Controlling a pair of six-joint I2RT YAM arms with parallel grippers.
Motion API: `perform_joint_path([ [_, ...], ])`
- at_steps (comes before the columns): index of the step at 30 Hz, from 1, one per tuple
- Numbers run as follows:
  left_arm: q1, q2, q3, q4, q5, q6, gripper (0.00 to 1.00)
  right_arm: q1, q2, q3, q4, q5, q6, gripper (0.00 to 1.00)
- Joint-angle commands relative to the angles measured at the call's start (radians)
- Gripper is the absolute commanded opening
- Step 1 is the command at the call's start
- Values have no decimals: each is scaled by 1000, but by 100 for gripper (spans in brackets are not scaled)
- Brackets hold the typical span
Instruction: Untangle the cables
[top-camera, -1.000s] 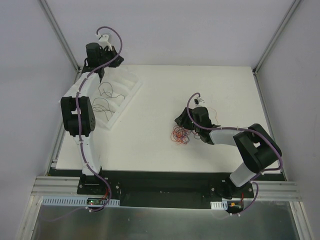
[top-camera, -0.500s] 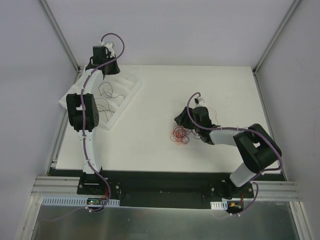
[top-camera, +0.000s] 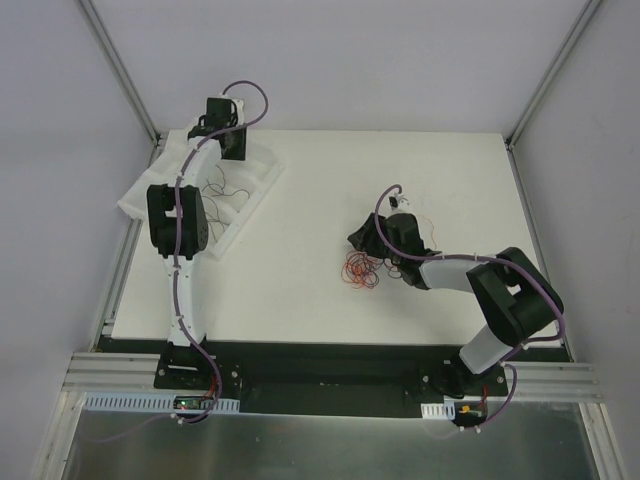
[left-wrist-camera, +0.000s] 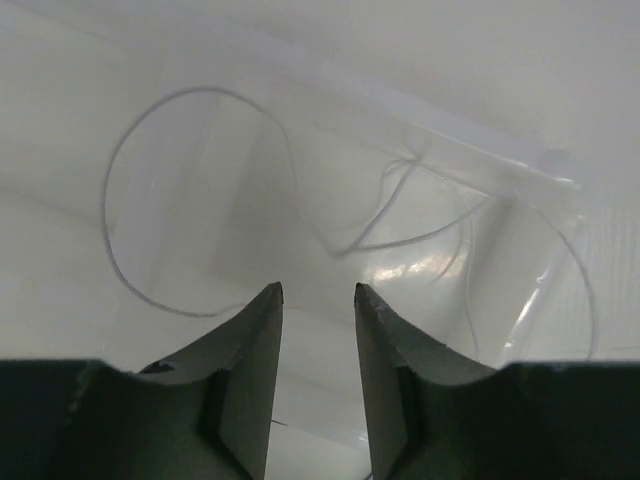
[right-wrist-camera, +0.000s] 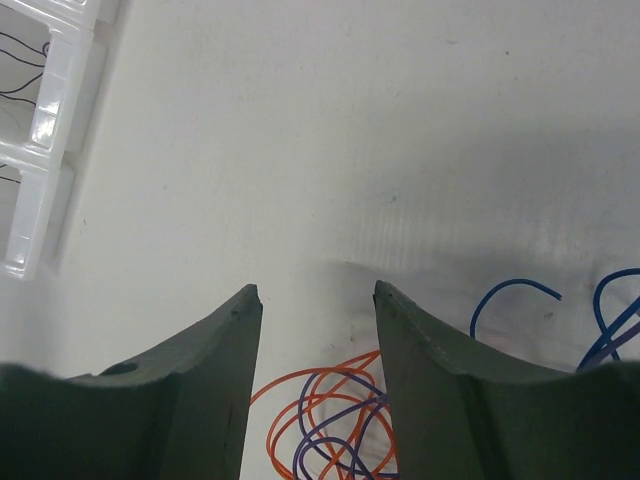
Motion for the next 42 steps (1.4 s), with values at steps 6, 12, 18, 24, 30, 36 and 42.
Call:
perform_joint_path([
  [6, -22, -199, 40, -105, 2, -39, 67, 0, -168, 129, -437, 56, -51, 52],
  [12, -25, -371, -102, -139, 191, -240, 75, -115, -251, 266, -982, -72, -151, 55],
  [18, -178, -543, -346, -41, 493, -308, 76, -222, -393, 128, -1026, -94, -222, 73],
  [24, -430, -528, -569, 174, 613, -334, 76, -380, -383, 101, -1004, -84, -194, 73],
  [30, -536, -384, -446, 181, 614, -405, 62, -478, -296, 212, -1085, 6, -186, 75],
  [36, -553, -485, -547, 197, 607, -387, 67, -488, -283, 200, -1112, 101, -189, 77],
  [42, -568, -592, -638, 215, 621, -403, 69, -555, -150, 240, -1051, 38, -151, 75],
])
